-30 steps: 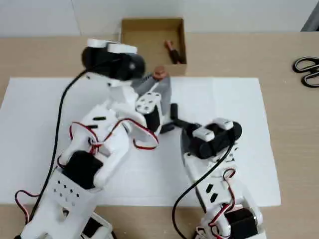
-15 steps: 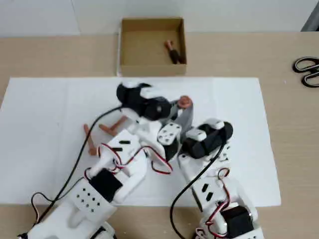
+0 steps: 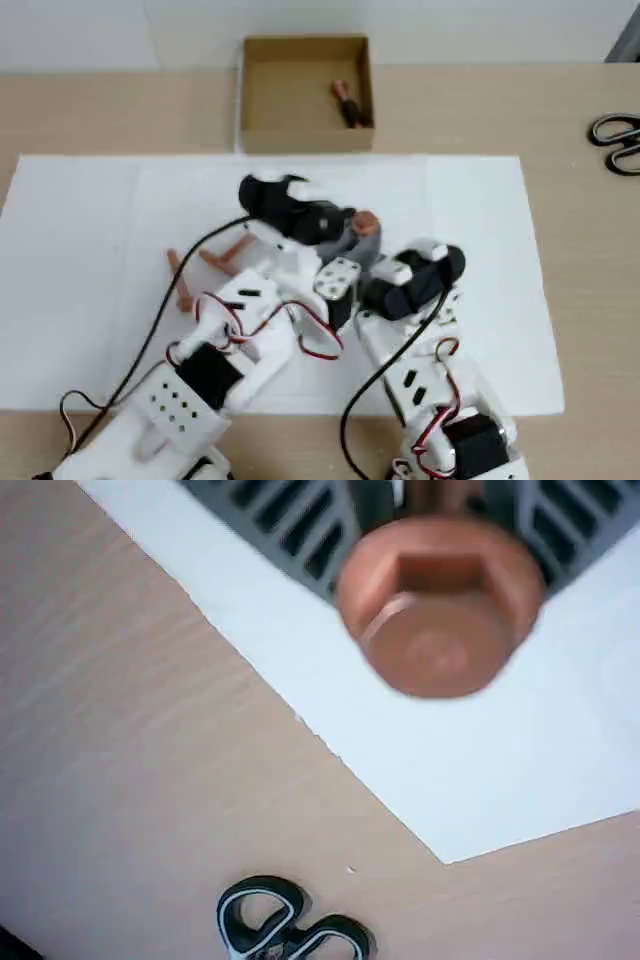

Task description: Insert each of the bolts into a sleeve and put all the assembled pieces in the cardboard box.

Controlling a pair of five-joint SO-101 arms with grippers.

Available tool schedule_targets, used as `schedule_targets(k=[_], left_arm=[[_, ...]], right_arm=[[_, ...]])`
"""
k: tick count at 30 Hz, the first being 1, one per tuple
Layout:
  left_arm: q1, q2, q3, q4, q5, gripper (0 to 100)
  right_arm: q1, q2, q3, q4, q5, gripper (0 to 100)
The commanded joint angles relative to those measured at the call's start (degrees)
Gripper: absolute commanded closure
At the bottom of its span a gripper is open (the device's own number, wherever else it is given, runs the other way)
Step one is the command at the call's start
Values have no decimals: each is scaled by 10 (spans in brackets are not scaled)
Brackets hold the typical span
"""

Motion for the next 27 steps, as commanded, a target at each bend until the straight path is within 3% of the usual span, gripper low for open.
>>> schedule_targets(k=[1, 21, 27], left_arm=[[1, -14, -33, 10, 4, 994], [1, 46, -36, 43, 4, 994], [1, 47, -68, 123, 4, 994]], right_arm=[[0, -8, -4, -15, -4, 995], [-3, -9, -4, -15, -4, 995], [-4, -9, -4, -15, -4, 995]])
